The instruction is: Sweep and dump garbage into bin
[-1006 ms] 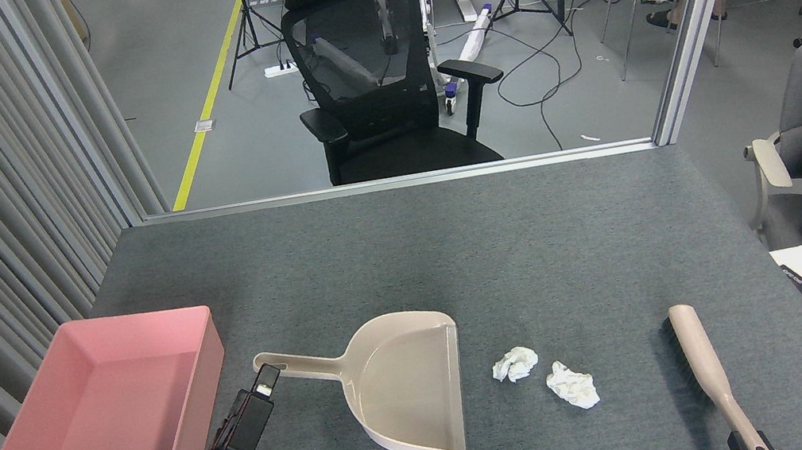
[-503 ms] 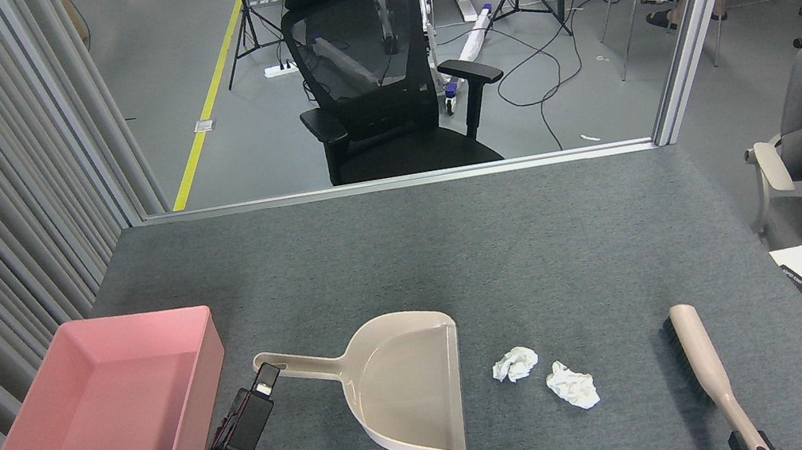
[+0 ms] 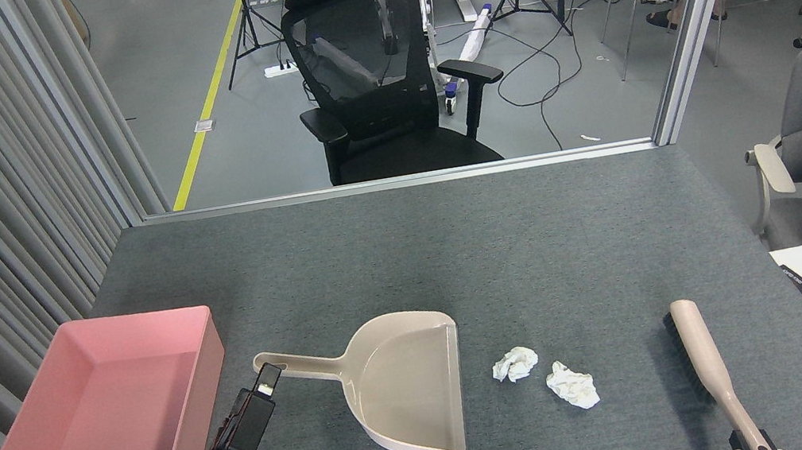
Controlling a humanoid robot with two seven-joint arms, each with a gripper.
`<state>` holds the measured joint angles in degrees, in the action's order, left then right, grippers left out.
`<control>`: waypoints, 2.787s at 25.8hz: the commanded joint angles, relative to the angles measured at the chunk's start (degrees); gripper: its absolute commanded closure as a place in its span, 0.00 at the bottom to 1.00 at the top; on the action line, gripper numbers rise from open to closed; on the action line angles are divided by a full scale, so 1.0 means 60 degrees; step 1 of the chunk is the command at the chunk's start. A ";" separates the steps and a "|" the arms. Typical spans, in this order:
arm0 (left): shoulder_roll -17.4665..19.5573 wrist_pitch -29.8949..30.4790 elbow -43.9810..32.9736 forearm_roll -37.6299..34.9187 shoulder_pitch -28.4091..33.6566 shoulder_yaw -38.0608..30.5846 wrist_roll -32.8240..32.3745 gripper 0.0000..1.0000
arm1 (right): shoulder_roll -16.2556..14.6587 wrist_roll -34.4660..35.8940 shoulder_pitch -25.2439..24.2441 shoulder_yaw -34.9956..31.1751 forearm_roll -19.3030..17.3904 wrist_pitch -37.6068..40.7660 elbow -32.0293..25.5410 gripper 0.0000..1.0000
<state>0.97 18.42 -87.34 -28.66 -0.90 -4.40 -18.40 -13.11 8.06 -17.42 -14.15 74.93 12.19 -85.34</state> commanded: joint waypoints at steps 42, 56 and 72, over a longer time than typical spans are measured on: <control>-0.0923 -0.0888 0.4713 -0.0233 -0.2517 -0.0028 0.1630 0.01 | 0.0559 0.0459 -0.0583 0.0014 -0.0081 0.0502 -0.0513 0.93; -0.0953 -0.0858 0.6002 0.0001 -0.3234 -0.0086 0.2114 0.01 | 0.0589 0.0562 -0.0627 -0.0001 -0.0066 0.0502 -0.0513 0.92; -0.0836 -0.0888 0.7027 0.0060 -0.3879 -0.0101 0.2187 0.01 | 0.0691 0.0576 -0.0613 -0.0015 -0.0081 0.0487 -0.0499 0.91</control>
<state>-4.21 13.09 -46.02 -28.47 -23.78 -4.97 -5.19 -8.91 11.53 -21.10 -14.20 74.45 15.14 -88.33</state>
